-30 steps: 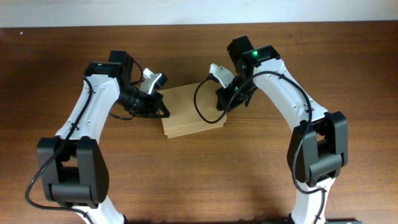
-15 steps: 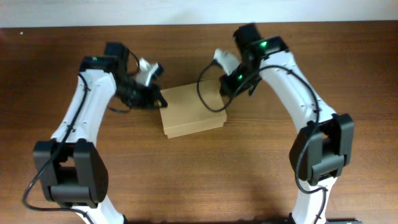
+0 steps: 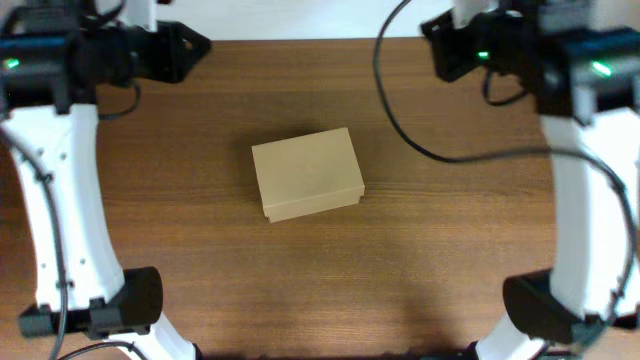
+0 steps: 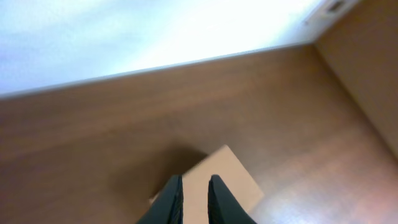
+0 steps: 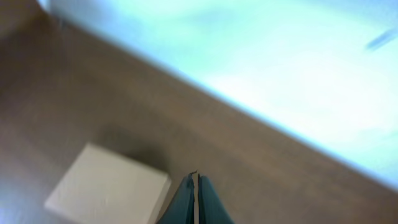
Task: Pack container
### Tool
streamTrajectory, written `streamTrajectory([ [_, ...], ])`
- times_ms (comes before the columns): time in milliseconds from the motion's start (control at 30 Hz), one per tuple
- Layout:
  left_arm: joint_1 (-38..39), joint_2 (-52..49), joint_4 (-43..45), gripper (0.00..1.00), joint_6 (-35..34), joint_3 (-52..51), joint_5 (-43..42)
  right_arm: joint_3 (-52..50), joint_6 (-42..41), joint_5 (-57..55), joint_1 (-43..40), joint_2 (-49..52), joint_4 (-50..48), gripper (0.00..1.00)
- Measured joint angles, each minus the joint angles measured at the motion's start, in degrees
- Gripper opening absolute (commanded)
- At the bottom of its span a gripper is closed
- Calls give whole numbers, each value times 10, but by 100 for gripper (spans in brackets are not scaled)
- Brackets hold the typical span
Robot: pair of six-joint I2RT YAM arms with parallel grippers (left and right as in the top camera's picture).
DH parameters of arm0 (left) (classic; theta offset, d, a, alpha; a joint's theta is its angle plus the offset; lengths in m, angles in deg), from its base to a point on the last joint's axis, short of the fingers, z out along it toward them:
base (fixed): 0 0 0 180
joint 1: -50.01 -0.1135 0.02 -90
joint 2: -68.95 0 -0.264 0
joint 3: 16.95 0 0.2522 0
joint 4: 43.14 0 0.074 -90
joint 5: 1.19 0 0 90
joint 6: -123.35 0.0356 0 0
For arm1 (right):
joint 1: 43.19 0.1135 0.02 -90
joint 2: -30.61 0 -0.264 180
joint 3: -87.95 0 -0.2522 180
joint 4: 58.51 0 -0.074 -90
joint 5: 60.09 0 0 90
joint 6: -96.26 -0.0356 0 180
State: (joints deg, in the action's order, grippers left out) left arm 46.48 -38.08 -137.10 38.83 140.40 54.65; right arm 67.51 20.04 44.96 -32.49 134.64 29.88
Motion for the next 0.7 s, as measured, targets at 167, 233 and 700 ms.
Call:
streamTrajectory([
  [167, 1, 12, -65, 15, -4, 134, 78, 76, -12, -25, 0, -47, 22, 4],
  [233, 1, 26, -97, 16, -6, 169, 116, 95, -15, -45, 0, -70, 40, 4],
  [700, 1, 250, -153, 20, -6, 23, 273, -124, -56, -177, 0, -315, 1, 4],
])
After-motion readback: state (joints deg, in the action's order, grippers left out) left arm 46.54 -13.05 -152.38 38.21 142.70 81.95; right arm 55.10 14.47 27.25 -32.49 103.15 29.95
